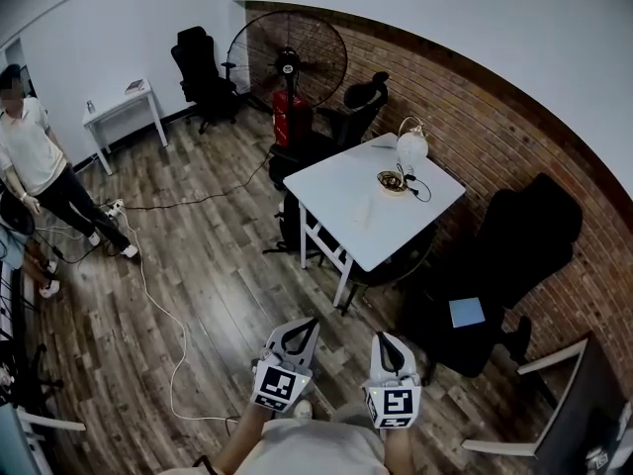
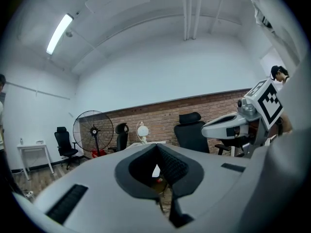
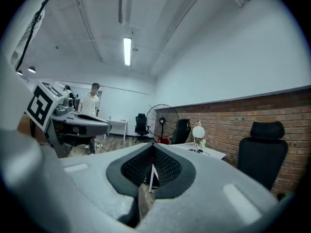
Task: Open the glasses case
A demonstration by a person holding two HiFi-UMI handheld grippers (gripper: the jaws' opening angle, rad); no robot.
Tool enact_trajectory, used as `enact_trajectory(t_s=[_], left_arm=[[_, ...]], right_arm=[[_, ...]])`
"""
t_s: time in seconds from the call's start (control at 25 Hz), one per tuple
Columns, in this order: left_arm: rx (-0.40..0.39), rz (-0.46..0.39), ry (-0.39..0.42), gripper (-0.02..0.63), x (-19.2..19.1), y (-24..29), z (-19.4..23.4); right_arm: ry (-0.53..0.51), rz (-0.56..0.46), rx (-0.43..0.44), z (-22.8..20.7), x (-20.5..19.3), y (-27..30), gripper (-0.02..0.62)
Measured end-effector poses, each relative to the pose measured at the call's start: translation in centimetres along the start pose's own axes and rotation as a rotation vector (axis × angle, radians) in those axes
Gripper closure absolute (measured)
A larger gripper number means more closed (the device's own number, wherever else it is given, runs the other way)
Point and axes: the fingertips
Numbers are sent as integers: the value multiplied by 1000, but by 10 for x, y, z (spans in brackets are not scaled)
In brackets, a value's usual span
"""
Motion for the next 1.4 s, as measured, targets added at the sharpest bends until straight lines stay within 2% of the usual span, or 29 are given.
enact_trajectory(t_s=[0.24,0.48,0.76,1.4], left_arm=[[-13,1,-1,604,-6,17,21],[-22,-1,-5,604,-3,32,28],[-4,15,-18,604,-7,57,50],[86,26,-19,603,12,174,115]], right_arm=[[-4,19,-37,-9,-6,21,589],[4,25,-39,-16,-5,39,589],[5,27,-2,-23,-5,79,589],[26,23,81,-91,6,205,589]])
Point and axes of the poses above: the fingertips, and each gripper's own axes: y forward along the fingers, z to its left, x out of its top, and after that the axes turned 10 degrees about -x, right-handed
